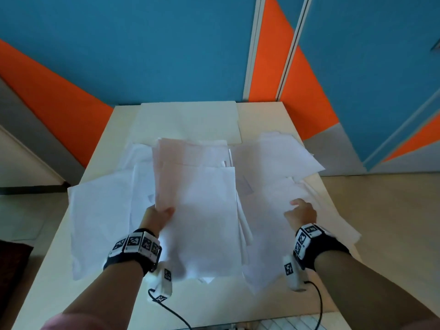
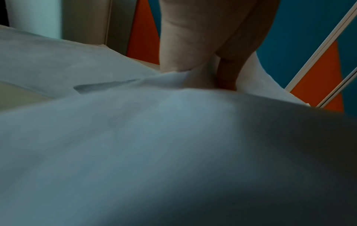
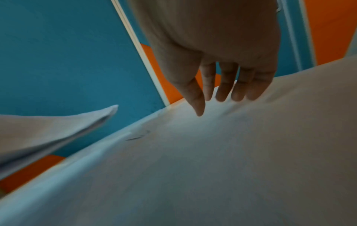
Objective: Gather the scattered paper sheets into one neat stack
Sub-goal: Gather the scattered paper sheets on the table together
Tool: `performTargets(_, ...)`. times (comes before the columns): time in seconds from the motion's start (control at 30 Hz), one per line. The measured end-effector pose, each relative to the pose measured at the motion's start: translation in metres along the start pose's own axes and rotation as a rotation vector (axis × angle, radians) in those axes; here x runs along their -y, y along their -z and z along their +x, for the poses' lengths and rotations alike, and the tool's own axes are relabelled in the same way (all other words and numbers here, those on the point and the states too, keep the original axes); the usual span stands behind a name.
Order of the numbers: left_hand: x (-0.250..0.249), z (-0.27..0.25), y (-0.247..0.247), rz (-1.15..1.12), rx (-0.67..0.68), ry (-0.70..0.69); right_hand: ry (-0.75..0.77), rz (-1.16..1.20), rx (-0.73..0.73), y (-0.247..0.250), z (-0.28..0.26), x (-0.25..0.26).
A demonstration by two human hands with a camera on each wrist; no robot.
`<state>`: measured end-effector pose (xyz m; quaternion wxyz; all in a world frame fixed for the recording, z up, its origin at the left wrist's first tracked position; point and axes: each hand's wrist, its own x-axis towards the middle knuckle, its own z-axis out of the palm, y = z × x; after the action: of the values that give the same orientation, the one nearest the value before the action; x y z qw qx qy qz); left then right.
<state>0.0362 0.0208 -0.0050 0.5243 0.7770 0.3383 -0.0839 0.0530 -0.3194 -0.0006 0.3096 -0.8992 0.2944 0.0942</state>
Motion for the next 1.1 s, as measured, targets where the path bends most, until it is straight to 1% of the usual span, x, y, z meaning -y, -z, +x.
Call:
performTargets(0.07, -0.001, 0.001, -0.005, 0.013, -0.006, -0.005, -0.097, -0.137, -0.016, 0.014, 0.010, -0.018)
performTargets(0.13, -0.003, 0.002, -0.009, 0.027, -0.013, -0.007, -0.159, -0.201, 0.032, 0.023, 0.017, -0.032)
performTargets(0.2, -0.005, 0.004, -0.012, 0.003, -0.021, 0.002, -0.189, -0.225, 0.082, 0.026, 0.025, -0.043)
performTargets(0.3, -0.009, 0.004, -0.014, -0.004, -0.030, 0.007, -0.158, -0.331, 0.120, 0.027, 0.031, -0.045)
performTargets(0.37, -0.011, 0.004, -0.015, -0.015, -0.035, 0.011, -0.147, -0.329, 0.159, 0.029, 0.039, -0.039)
performTargets(0.47, -0.011, 0.006, -0.014, -0.014, -0.049, 0.022, -0.150, -0.295, 0.258, 0.029, 0.046, -0.033)
performTargets(0.6, -0.010, 0.006, -0.010, -0.011, -0.055, 0.036, -0.113, -0.320, 0.230, 0.029, 0.045, -0.029)
performTargets(0.77, -0.009, 0.004, -0.003, -0.015, -0.085, 0.033, -0.029, -0.292, 0.230, 0.025, 0.045, -0.021)
performTargets(0.97, -0.011, 0.008, 0.017, -0.048, -0.154, 0.037, 0.193, -0.350, 0.132, 0.035, 0.039, 0.004)
performTargets(1.0, -0.012, 0.010, 0.021, -0.056, -0.169, 0.033, 0.225, -0.356, 0.143, 0.038, 0.040, 0.009)
performTargets(1.1, -0.014, 0.014, 0.036, -0.073, -0.215, 0.015, 0.329, -0.324, 0.244, 0.049, 0.040, 0.024)
